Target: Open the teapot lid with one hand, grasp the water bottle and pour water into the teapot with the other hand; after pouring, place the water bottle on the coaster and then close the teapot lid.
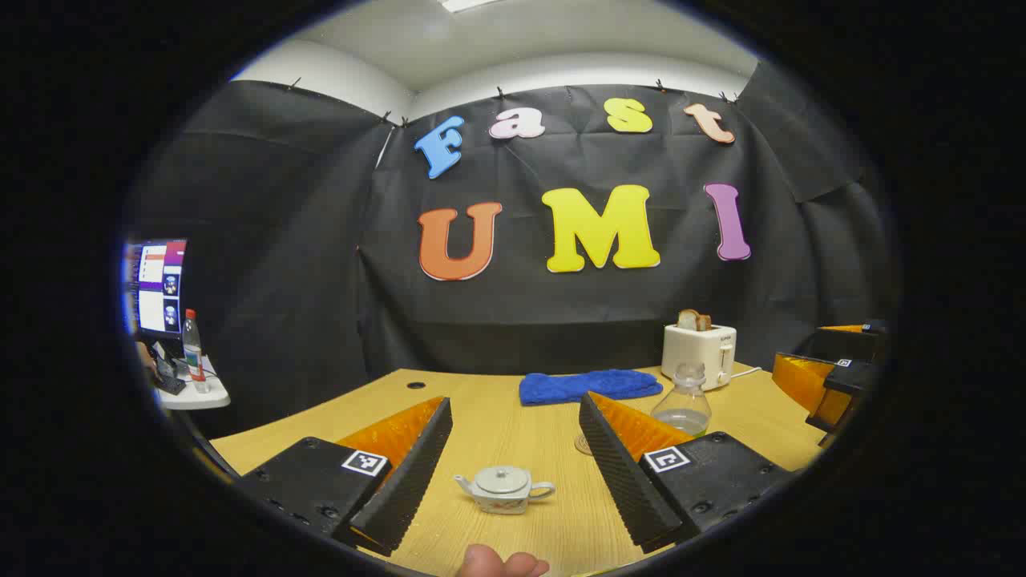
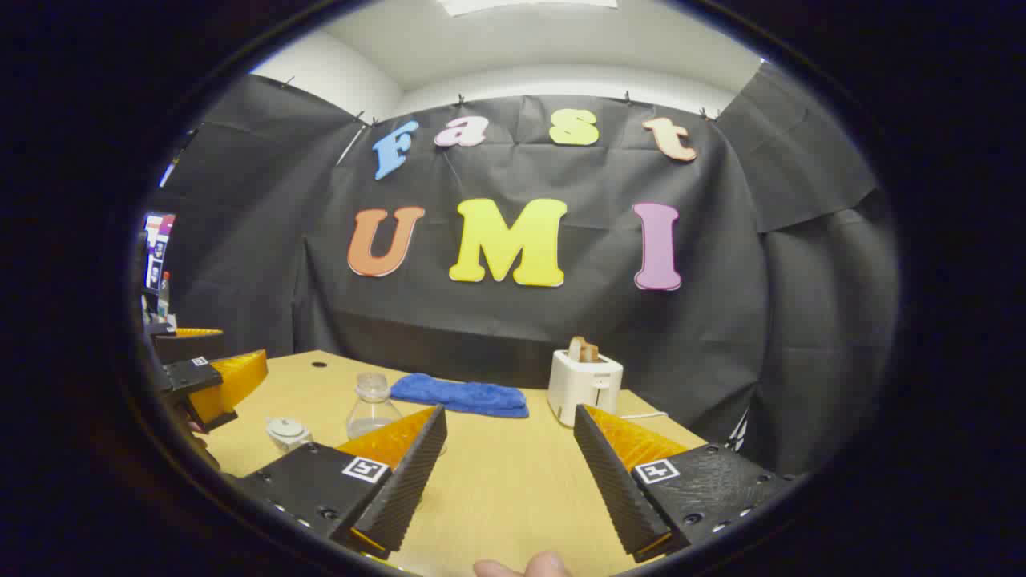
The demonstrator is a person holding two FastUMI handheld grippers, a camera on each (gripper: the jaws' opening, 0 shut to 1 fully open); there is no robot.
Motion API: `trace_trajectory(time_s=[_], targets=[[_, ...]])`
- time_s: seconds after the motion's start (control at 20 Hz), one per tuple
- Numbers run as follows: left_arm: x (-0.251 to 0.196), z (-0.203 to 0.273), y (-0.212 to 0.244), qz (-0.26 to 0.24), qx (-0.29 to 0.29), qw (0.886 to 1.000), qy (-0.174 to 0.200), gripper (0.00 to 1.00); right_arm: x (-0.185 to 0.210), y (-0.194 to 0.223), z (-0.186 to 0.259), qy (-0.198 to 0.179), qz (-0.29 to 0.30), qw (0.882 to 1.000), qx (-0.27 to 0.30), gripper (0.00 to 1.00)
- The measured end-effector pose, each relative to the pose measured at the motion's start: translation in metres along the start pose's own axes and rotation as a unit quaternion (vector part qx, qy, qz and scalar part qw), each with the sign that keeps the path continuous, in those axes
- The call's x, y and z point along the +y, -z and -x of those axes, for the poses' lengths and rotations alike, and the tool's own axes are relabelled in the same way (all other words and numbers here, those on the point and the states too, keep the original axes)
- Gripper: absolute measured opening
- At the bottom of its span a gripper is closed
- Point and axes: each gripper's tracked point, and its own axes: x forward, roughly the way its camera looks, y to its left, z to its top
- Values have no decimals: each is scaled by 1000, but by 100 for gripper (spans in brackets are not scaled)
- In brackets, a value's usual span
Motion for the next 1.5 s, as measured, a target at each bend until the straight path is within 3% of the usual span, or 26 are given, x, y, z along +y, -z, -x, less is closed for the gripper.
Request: trace_trajectory(time_s=[0.4,0.7,0.9,1.2,1.5], targets=[[5,0,2,-10,7,1000,-18,100,-7,4,3,-15,-9,1000,1,95],[-10,10,-11,-20,-7,1000,0,100,-23,2,21,1,-24,1000,-14,95],[-6,9,-10,-12,-5,1000,5,100,-15,-3,23,-10,-27,999,-20,95],[5,3,13,-5,24,1000,-1,100,-4,8,17,-25,-24,999,-12,97],[10,1,45,1,68,998,15,100,-5,32,13,-29,-26,999,10,97]])
